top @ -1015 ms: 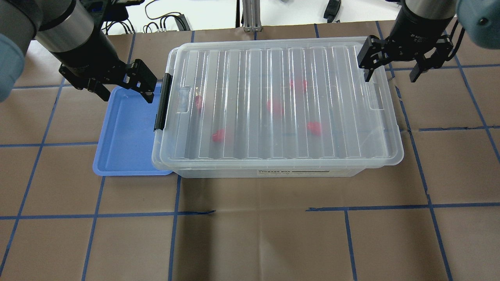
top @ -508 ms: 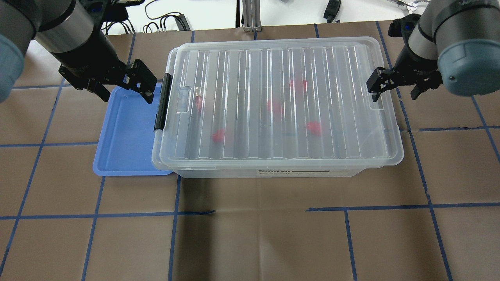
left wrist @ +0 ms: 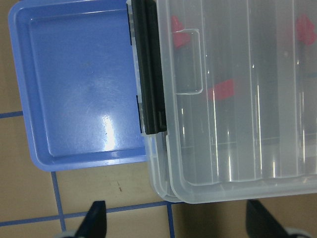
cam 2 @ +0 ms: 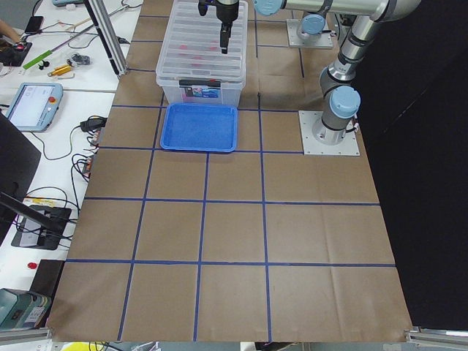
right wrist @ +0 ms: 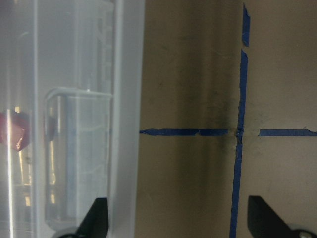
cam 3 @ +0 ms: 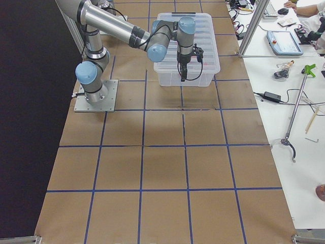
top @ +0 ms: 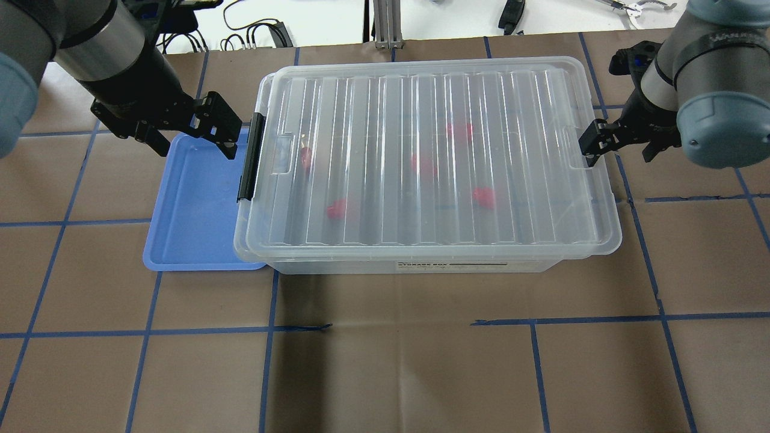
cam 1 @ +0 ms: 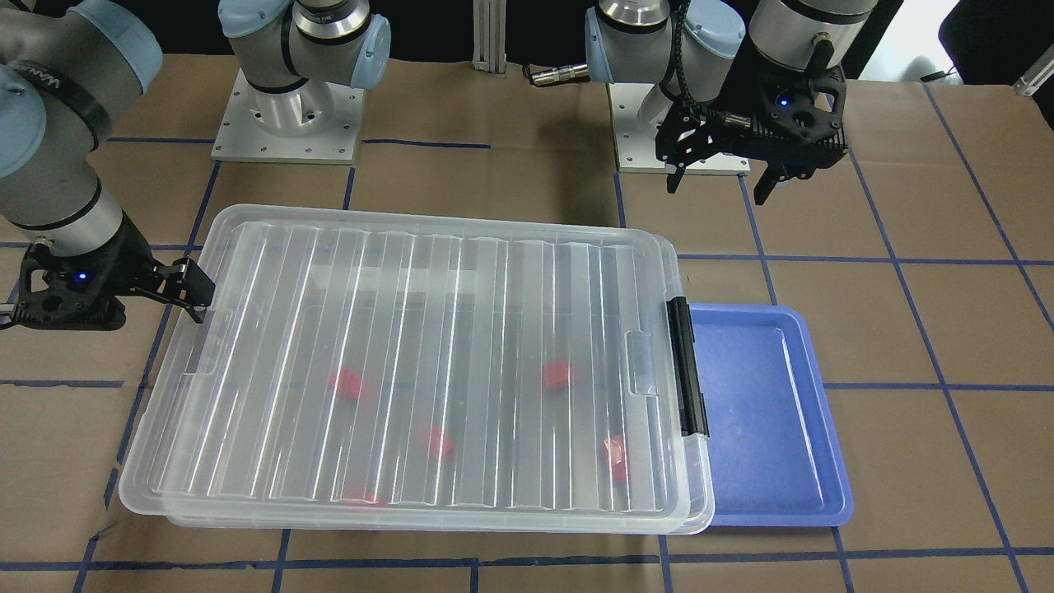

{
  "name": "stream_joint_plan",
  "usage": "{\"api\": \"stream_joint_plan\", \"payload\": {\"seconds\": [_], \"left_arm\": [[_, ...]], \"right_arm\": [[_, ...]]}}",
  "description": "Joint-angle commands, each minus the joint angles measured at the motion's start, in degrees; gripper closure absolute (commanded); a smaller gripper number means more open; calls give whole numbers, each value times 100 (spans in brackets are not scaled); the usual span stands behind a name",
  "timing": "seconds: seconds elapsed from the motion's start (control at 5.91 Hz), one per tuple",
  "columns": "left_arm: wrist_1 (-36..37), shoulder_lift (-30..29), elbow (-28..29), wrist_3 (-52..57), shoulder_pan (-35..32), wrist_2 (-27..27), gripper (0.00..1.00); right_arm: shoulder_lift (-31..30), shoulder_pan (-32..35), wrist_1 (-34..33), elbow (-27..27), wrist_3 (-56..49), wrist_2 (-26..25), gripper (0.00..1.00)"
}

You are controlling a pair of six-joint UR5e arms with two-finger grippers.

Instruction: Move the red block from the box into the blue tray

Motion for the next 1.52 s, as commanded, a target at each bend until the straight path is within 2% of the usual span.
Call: {"api": "stream_joint_plan", "payload": {"seconds": [0.0,0.51,0.68,0.85,1.02,1.35], "left_arm": [[0,2,0,0,0,0,2],[35,-67,-26,253,-9,9,2],[113,-120,-53,1299,-35,9,2],[140,-147,-105,3102,-70,26,2],[236,-182,-184,4747,-70,26,2],[571,-365,-246,6933,-96,-35,3]], "right_arm": [[7,-264,-16,31,-467,-10,0],[16,-1151,-16,13,-1898,-1,0],[16,-1519,-16,5,-2268,8,0],[16,-1836,-24,-13,-2550,8,0],[16,-1952,-24,-22,-2631,8,0],[-28,-1953,-94,-39,-2597,-71,0]]}}
